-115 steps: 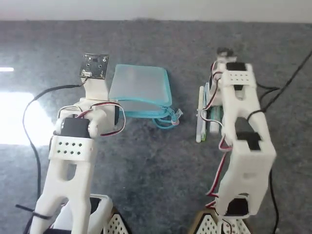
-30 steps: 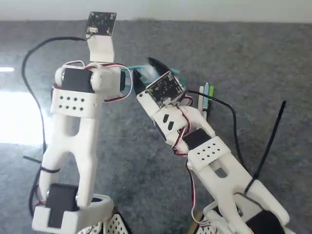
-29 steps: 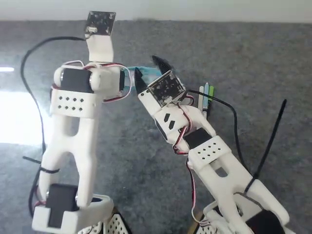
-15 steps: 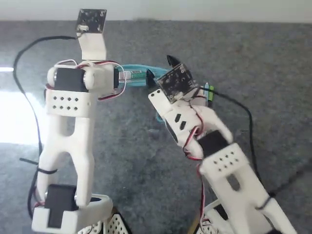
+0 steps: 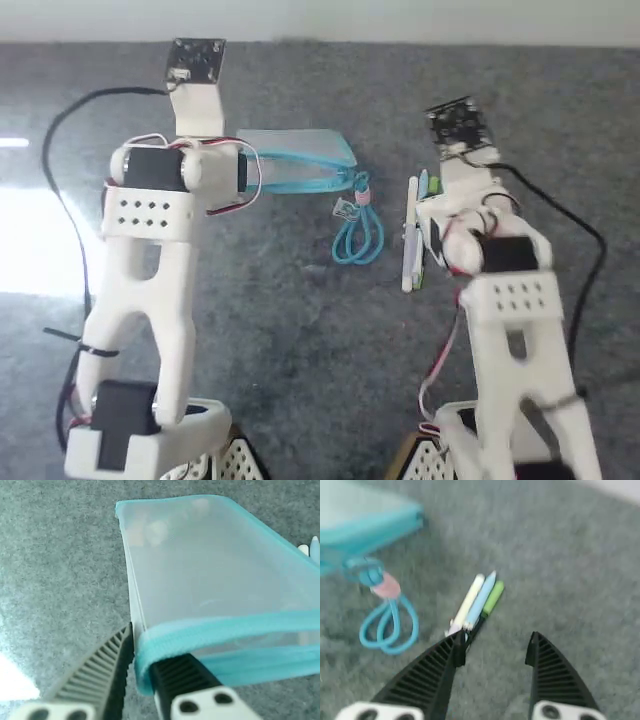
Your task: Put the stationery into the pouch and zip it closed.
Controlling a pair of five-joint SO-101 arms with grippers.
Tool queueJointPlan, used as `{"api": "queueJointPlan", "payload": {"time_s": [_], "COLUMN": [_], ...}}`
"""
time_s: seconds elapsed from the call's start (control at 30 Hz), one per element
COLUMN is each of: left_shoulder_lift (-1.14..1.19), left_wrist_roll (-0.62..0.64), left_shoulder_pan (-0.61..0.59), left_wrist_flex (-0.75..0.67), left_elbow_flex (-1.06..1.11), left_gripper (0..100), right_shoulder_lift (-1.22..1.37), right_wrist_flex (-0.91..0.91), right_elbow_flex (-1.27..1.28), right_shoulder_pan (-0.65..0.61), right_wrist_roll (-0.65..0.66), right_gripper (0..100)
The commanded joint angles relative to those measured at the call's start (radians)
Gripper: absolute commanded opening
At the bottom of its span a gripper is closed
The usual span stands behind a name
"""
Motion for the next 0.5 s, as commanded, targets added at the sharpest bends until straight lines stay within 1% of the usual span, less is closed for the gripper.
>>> {"api": "queueJointPlan", "payload": {"time_s": [0.0, 0.13, 0.27, 0.47], "left_shoulder_lift": [-0.012, -0.012, -0.012, -0.005], "left_wrist_roll": [-0.002, -0.02, -0.023, -0.025], "left_shoulder_pan": [-0.011, -0.017, -0.04, -0.072], "left_wrist_flex": [-0.025, -0.074, -0.092, -0.094], "left_elbow_flex": [0.022, 0.064, 0.073, 0.074], "left_gripper": [1, 1, 1, 1], "right_shoulder_lift": [0.202, 0.469, 0.725, 0.955], "right_wrist_flex": [-0.035, -0.028, 0.051, 0.14], "right_elbow_flex": [-0.104, -0.252, -0.459, -0.707], "right_shoulder_pan": [0.016, 0.024, 0.024, 0.022], "right_wrist_roll": [-0.015, -0.026, -0.031, -0.041], "right_gripper": [20.1, 20.1, 20.2, 19.9]}}
